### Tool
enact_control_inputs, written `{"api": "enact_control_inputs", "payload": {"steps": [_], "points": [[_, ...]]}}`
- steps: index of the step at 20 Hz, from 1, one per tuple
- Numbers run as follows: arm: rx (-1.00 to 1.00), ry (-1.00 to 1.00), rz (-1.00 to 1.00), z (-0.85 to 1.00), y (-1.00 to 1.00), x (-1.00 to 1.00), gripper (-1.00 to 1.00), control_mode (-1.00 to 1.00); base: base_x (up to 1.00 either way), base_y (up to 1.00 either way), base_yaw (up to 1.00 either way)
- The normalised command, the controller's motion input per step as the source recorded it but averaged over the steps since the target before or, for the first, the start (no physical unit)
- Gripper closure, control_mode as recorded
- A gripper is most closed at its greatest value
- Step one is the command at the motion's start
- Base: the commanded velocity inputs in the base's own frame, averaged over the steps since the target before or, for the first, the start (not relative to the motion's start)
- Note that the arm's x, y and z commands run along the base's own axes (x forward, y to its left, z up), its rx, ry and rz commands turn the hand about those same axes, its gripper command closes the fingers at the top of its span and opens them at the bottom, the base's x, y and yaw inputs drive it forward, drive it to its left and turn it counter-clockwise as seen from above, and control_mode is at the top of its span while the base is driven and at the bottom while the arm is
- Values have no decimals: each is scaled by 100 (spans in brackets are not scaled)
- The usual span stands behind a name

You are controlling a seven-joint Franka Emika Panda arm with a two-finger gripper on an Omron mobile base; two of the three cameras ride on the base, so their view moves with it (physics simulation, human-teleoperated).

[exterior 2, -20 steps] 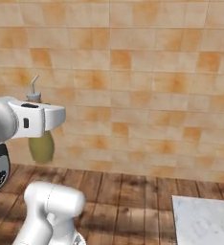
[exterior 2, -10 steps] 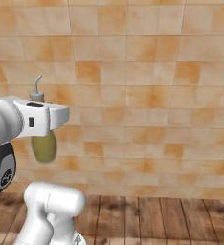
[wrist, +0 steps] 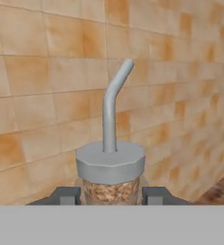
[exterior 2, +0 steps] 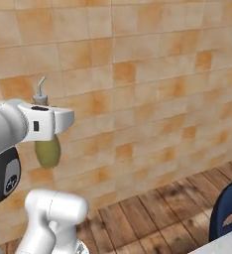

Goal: Retrieve the bottle and the shaker from the cabinet and place them next to the mixing bowl on the counter. Then add garlic from the fridge to the mixing bowl.

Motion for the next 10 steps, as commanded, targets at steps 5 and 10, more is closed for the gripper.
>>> {"api": "enact_control_inputs", "payload": {"steps": [5,10], "points": [[0,0,0,0,0,0,100,100,50,62,-72],[0,0,0,0,0,0,100,100,22,32,-86]]}}
